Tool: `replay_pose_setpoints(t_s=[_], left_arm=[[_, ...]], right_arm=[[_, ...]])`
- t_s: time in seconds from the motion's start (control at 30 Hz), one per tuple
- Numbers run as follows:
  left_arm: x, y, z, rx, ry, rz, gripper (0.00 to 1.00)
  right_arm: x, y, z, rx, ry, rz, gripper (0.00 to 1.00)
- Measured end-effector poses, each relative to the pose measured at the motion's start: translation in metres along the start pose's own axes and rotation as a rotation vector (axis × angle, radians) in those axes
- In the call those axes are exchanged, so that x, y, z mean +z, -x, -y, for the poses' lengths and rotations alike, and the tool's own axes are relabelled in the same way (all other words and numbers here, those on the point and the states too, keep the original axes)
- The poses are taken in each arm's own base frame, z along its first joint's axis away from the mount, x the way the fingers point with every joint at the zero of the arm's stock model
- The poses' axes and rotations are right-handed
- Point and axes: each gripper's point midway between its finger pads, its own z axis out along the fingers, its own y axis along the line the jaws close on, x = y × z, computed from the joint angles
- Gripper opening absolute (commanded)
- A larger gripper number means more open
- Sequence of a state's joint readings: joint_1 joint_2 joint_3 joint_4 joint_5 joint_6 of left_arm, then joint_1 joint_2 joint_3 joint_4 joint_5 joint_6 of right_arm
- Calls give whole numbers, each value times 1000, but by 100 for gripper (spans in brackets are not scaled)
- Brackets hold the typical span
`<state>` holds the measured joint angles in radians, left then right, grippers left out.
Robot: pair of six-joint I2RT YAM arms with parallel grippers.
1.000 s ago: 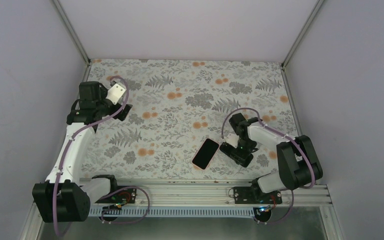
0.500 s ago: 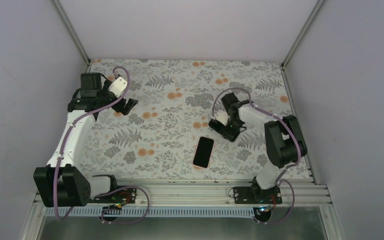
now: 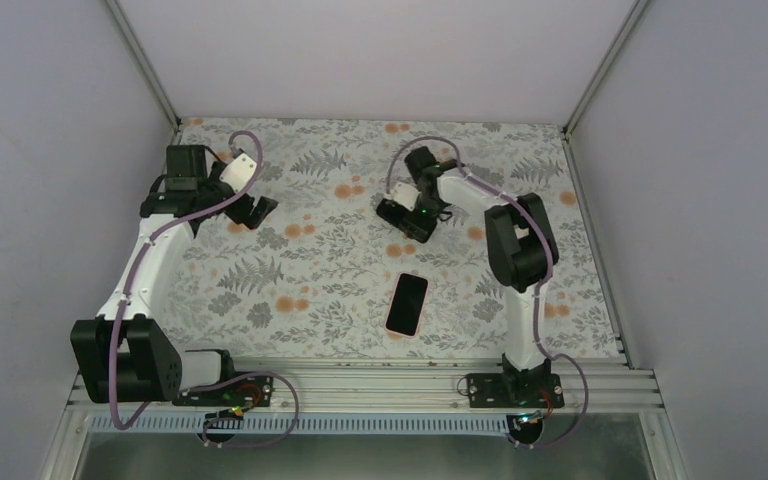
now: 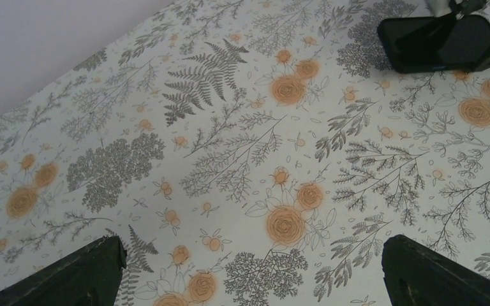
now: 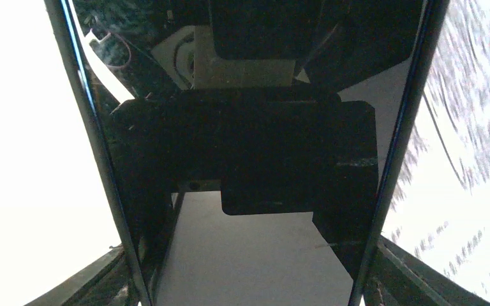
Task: Take the phone out of the phone case
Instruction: Place the phone at the center of the board.
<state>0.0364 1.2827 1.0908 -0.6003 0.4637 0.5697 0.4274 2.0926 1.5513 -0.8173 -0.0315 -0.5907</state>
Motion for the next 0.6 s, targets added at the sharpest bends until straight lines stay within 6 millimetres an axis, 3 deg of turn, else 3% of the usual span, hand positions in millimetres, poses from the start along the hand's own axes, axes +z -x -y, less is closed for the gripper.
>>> replay_pose_setpoints(t_s=[0.1, 0.3, 0.37, 0.47, 0.6], left_arm=[[3, -3, 1, 1, -3, -4, 100], [9, -11, 2, -4, -15, -17, 100], [10, -13, 3, -5, -17, -19, 100], [12, -15, 4, -2, -20, -21, 100], [14, -18, 5, 2, -25, -20, 100]], right_arm=[[2, 28, -21, -71, 13, 27, 45], [6, 79, -89, -256, 70, 60, 57], [5, 86, -107, -298, 82, 61, 62], [6, 87, -126, -338, 103, 54, 78], [7, 80, -130, -347, 99, 54, 90]])
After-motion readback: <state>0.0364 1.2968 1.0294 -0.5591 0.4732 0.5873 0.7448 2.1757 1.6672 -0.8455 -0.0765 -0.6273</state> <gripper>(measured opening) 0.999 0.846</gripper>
